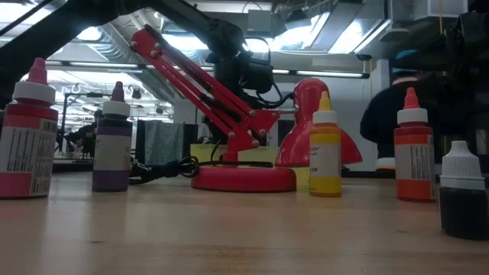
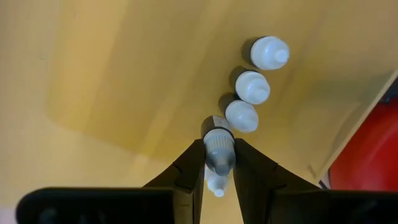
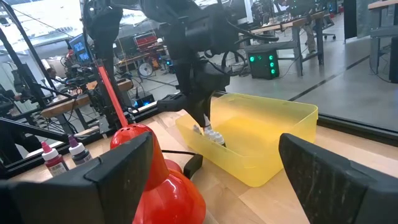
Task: Pick & Place food coloring
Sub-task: Put the black food coloring bottle into the yellow bin, then put the violet food coloring bottle into the yellow bin
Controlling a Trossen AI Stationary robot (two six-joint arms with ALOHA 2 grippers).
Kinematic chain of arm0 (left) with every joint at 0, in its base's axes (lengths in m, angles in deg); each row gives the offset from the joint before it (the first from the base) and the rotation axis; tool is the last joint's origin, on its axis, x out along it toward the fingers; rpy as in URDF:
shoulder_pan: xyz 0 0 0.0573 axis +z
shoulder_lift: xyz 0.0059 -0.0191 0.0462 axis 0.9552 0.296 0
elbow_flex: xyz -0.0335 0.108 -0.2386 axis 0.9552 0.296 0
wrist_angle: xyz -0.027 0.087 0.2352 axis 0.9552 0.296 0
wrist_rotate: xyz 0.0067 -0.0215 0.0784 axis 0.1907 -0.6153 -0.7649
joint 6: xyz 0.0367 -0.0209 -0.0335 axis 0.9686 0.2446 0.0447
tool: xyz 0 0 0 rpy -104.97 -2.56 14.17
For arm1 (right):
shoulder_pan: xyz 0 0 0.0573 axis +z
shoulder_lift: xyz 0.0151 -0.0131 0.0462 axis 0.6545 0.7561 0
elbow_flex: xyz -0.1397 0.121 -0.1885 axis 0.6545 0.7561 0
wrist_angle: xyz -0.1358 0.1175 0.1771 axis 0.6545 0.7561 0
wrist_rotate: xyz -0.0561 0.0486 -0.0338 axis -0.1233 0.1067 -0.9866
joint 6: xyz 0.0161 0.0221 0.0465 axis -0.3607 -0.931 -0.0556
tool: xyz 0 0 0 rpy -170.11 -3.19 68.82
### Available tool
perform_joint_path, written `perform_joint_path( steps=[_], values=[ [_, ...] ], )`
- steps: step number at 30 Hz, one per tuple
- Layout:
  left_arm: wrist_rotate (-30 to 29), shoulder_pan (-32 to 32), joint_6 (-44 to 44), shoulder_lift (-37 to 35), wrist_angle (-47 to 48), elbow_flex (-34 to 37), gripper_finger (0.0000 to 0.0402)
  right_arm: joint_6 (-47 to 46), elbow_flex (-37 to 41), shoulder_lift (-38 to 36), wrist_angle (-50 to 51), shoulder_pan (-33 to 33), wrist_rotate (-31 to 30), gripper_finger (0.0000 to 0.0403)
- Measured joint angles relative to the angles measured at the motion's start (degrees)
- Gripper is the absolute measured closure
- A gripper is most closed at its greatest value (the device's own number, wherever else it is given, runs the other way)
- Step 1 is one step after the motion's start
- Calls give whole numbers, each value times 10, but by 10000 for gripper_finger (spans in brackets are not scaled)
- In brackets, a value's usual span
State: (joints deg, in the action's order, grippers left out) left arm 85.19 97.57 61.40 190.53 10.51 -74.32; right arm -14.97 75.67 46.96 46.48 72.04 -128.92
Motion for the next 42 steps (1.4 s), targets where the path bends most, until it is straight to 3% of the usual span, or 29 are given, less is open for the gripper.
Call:
perform_joint_path(
  steps=[21,33,42],
  values=[
    [4,-3,-23,0,-21,45,338,0,0,0,0,0,0,56],
    [4,-1,-19,0,-23,45,282,0,0,0,0,0,0,56],
    [10,11,-17,-8,-12,14,277,0,0,0,0,0,0,56]
  ],
)
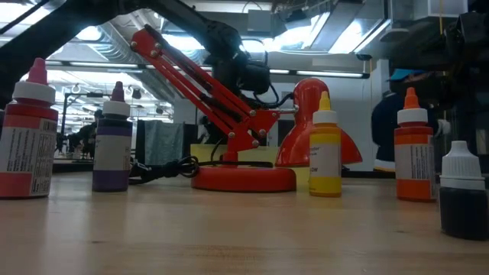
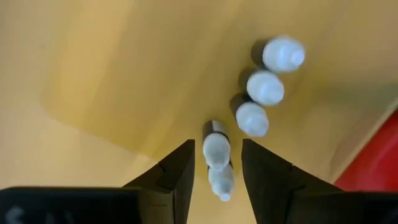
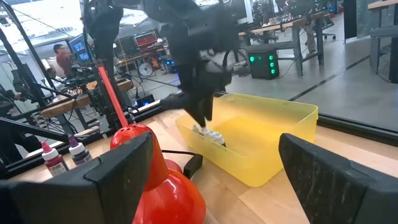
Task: Pick & Place food coloring
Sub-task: Put the violet food coloring bottle into the yellow bin
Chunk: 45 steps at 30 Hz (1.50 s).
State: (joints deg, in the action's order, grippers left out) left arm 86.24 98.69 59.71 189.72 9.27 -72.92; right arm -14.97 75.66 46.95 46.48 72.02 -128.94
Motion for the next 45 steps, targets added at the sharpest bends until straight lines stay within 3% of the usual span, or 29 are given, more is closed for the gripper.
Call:
perform_joint_path(
  steps=[8,14,20,24,29,35,40,45],
  values=[
    [10,2,-4,-70,17,-42,274,0,0,0,0,0,0,56],
    [9,-43,5,-166,-2,-42,227,0,0,0,0,0,0,56],
    [15,-131,26,-254,17,-43,151,0,0,0,0,0,0,56],
    [23,-225,57,-299,62,-43,128,0,0,0,0,0,0,56],
    [26,-366,90,-319,138,-43,131,0,0,0,0,0,0,56],
    [9,-495,197,-311,213,-30,148,0,0,0,0,0,0,56],
    [-49,-550,312,-310,201,20,156,0,0,0,0,0,0,56],
    [-71,-538,379,-309,159,87,155,0,0,0,0,0,0,56]
  ],
)
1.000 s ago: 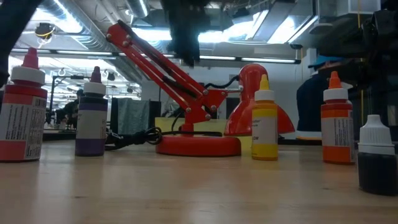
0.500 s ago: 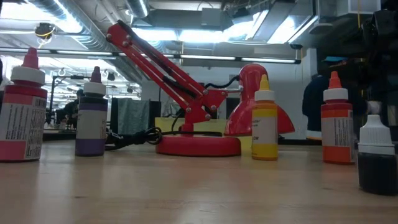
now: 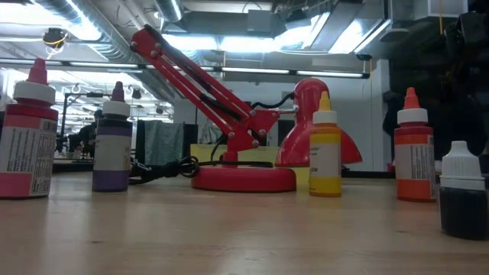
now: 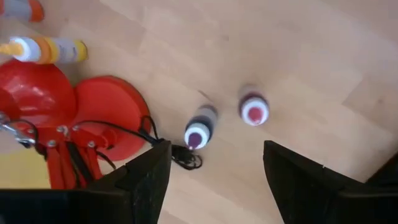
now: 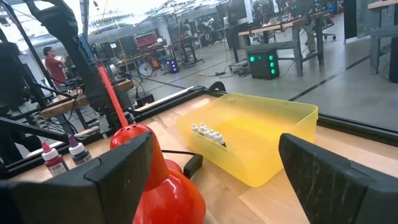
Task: Pick & Place food coloring
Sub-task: Put the violet food coloring bottle into the yellow bin
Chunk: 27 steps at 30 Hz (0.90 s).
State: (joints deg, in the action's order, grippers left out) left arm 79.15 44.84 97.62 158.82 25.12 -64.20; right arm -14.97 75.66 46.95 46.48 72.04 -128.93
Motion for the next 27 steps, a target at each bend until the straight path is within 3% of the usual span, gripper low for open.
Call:
perform_joint_path(
  steps=[12,27],
  values=[
    [-1,61,58,0,-109,159,162,0,0,0,0,0,0,56],
    [6,99,82,7,-197,236,164,0,0,0,0,0,0,56]
  ],
)
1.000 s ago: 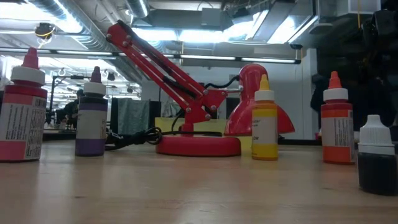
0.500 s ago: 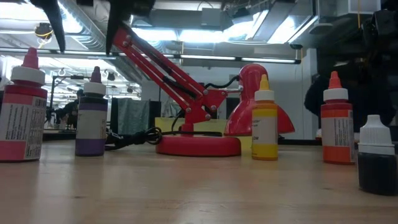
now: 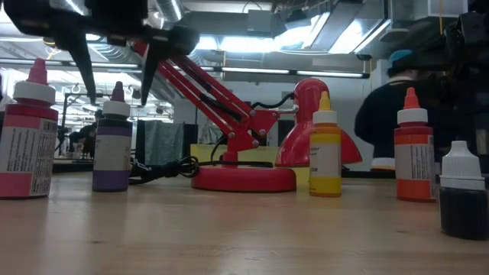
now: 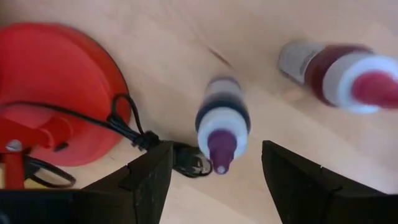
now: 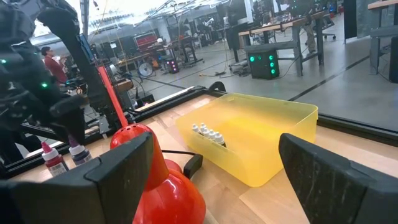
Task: Pick & Place food coloring
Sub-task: Put the violet food coloring bottle into the yellow bin
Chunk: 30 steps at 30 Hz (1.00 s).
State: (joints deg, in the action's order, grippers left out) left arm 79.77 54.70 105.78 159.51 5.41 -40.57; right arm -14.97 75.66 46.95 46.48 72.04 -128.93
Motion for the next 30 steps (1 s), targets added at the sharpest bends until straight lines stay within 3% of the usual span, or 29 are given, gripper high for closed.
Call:
perform_joint_path(
  steps=[16,26,30],
  values=[
    [20,9,5,18,-19,26,181,0,0,0,0,0,0,56],
    [50,8,-30,17,-30,26,268,0,0,0,0,0,0,56],
    [56,9,-42,17,-31,26,278,0,0,0,0,0,0,56]
  ],
)
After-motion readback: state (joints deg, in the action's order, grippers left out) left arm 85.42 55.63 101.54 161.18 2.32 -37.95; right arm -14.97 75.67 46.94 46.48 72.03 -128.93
